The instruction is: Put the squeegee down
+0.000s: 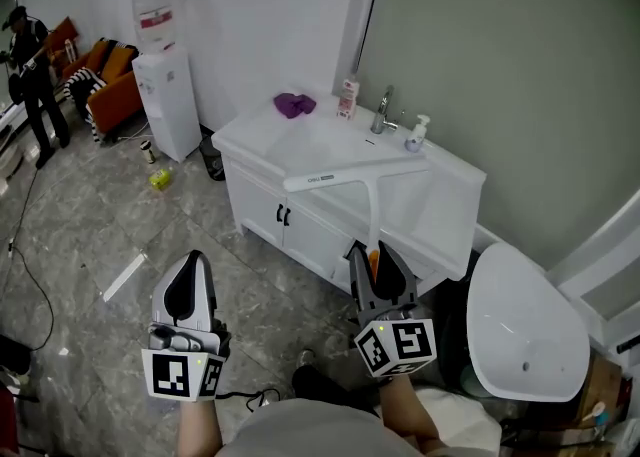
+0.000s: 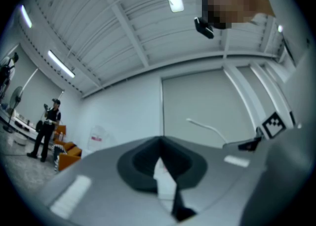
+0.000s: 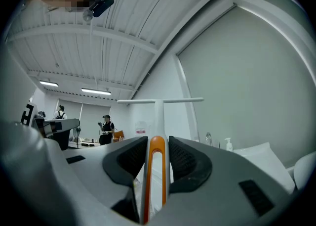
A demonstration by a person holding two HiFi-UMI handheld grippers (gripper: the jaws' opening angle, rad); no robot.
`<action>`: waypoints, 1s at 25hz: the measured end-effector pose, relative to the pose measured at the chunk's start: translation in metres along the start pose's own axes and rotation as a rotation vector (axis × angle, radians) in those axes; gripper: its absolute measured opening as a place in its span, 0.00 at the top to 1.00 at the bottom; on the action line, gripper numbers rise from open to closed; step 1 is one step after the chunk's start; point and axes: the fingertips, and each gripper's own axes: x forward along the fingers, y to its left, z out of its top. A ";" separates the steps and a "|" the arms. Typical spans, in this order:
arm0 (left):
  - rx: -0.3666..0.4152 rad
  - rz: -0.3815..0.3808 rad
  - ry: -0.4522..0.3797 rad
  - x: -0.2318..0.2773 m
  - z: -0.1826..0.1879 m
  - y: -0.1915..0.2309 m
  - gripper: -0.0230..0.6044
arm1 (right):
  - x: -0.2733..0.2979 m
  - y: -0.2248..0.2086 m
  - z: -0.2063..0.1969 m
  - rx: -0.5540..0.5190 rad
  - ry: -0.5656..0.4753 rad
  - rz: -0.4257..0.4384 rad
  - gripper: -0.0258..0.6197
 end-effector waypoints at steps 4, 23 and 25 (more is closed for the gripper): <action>0.007 0.016 -0.019 0.041 -0.004 0.005 0.95 | 0.039 -0.019 0.006 -0.002 -0.012 0.019 0.76; 0.023 0.053 -0.033 0.171 -0.045 0.030 0.95 | 0.169 -0.078 -0.022 0.042 0.020 0.064 0.76; 0.019 0.053 -0.030 0.182 -0.052 0.041 0.95 | 0.185 -0.077 -0.027 0.037 0.025 0.063 0.75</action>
